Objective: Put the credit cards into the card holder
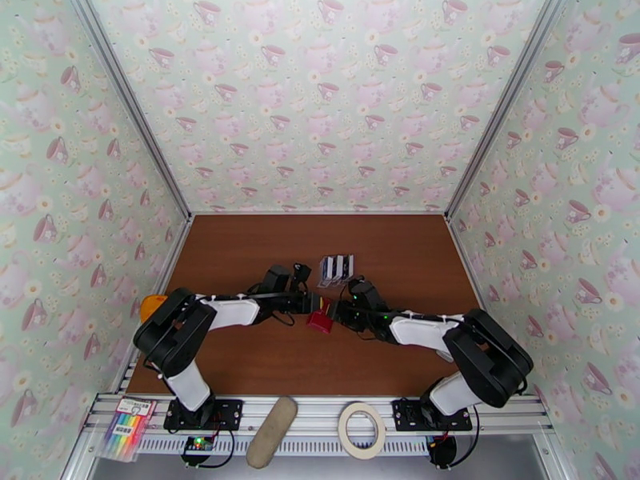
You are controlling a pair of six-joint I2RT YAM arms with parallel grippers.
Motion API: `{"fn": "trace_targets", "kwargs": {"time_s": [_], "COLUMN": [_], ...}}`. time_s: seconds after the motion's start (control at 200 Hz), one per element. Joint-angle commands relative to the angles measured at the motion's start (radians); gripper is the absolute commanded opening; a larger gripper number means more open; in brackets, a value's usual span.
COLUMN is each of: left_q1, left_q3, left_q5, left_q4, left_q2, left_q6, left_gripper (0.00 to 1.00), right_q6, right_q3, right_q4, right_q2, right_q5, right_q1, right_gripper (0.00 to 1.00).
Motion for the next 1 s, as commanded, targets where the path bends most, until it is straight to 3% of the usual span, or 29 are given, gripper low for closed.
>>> {"fn": "trace_targets", "kwargs": {"time_s": [0.0,0.666,0.992], "left_q1": [0.006,0.043,0.055], "left_q3": [0.029,0.084,0.09], "left_q5": [-0.029,-0.099,-0.104], "left_q4": [-0.062,-0.215,-0.241], "left_q2": [0.017,0.123,0.14], "left_q6": [0.031,0.039,0.035], "left_gripper": [0.27,0.26,0.24], "right_q6": [0.02,0.04,0.089], "right_q3": [-0.018,-0.023,-0.03], "right_q4": [0.062,0.136,0.274], "right_q2": [0.019,0.078,0.128], "right_q5": [-0.023,-0.047,-0.093], "right_q1": [-0.004,-0.005,-0.003], "right_gripper": [0.52,0.53,0.46]}}
